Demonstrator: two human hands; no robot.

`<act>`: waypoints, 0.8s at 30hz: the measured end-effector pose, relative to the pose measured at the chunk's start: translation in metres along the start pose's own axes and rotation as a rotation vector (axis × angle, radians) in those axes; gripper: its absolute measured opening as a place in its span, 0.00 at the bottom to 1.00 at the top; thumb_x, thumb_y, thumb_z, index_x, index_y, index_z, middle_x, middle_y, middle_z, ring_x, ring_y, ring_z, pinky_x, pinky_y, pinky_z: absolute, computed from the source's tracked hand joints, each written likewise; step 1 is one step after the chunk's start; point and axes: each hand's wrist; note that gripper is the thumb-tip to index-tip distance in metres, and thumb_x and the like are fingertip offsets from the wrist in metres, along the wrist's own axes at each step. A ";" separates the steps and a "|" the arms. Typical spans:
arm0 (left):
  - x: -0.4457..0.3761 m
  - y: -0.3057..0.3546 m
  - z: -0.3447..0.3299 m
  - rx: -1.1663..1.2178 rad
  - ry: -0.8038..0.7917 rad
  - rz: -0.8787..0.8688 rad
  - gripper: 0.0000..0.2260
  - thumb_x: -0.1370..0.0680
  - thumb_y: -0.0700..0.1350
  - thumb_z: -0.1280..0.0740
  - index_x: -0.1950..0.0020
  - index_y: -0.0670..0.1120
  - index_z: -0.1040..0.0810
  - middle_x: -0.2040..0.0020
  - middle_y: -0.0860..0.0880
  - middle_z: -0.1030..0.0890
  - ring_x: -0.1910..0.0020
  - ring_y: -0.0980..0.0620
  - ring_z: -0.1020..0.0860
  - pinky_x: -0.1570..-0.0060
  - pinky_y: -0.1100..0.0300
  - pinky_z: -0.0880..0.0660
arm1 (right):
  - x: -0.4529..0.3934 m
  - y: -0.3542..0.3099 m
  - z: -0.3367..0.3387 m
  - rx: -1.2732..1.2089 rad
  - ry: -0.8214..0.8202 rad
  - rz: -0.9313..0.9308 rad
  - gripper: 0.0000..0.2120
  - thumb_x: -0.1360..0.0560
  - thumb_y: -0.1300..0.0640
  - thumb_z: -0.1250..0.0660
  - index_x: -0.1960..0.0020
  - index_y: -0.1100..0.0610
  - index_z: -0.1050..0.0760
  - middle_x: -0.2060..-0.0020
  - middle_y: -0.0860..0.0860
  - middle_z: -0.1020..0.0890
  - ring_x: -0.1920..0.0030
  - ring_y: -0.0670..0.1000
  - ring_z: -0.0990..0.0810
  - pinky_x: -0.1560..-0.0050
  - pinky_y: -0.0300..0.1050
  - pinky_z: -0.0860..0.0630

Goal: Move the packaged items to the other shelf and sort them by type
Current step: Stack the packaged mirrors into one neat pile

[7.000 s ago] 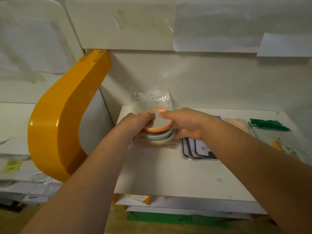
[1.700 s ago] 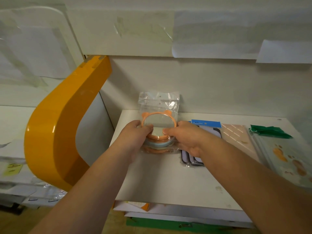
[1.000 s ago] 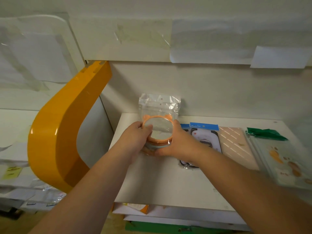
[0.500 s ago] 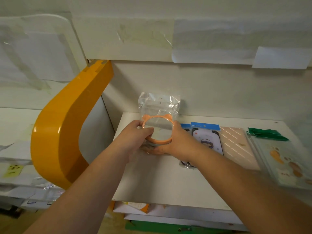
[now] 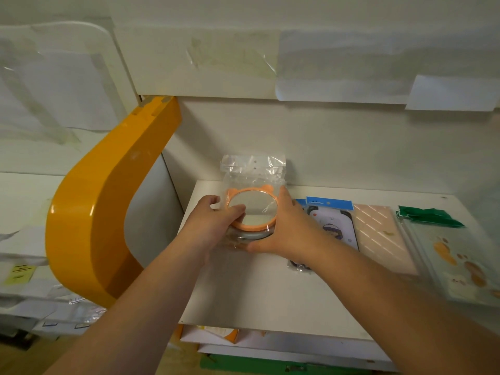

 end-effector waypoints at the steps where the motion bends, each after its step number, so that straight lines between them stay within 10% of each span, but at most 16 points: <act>1: 0.001 0.000 0.000 -0.005 -0.006 -0.005 0.37 0.36 0.58 0.25 0.28 0.53 0.31 0.45 0.49 0.16 0.51 0.50 0.16 0.51 0.54 0.19 | 0.001 0.000 0.001 0.011 0.002 0.003 0.63 0.43 0.39 0.19 0.22 0.45 0.58 0.30 0.51 0.34 0.35 0.53 0.29 0.40 0.51 0.23; 5: 0.004 0.001 -0.002 -0.001 0.000 -0.034 0.32 0.26 0.51 0.25 0.26 0.50 0.34 0.51 0.54 0.19 0.55 0.56 0.19 0.65 0.63 0.27 | 0.007 -0.002 0.007 0.097 0.019 0.029 0.66 0.40 0.39 0.20 0.22 0.44 0.66 0.23 0.49 0.45 0.28 0.55 0.35 0.35 0.51 0.27; 12: 0.000 -0.001 0.002 0.075 -0.008 0.000 0.43 0.32 0.58 0.23 0.23 0.52 0.39 0.41 0.51 0.20 0.50 0.51 0.15 0.49 0.54 0.20 | 0.011 0.002 0.007 0.150 0.070 0.119 0.59 0.43 0.31 0.24 0.24 0.38 0.56 0.26 0.49 0.42 0.30 0.56 0.33 0.37 0.56 0.25; 17: -0.001 -0.001 0.004 0.074 -0.019 0.025 0.39 0.28 0.55 0.23 0.23 0.50 0.38 0.47 0.54 0.20 0.53 0.53 0.14 0.56 0.58 0.22 | 0.014 0.006 0.003 0.132 0.101 0.166 0.53 0.42 0.29 0.26 0.26 0.36 0.52 0.35 0.47 0.36 0.36 0.52 0.30 0.41 0.53 0.23; 24: -0.003 -0.006 0.002 -0.085 0.015 -0.024 0.40 0.32 0.58 0.23 0.24 0.50 0.35 0.42 0.49 0.19 0.47 0.50 0.18 0.44 0.53 0.22 | 0.017 0.003 0.005 0.182 0.057 0.182 0.52 0.34 0.34 0.27 0.22 0.38 0.57 0.22 0.50 0.48 0.26 0.57 0.37 0.33 0.53 0.30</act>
Point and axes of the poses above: each hand's wrist, its own x-axis away from the middle knuckle, its own z-axis out of the back of the hand, y = z × x
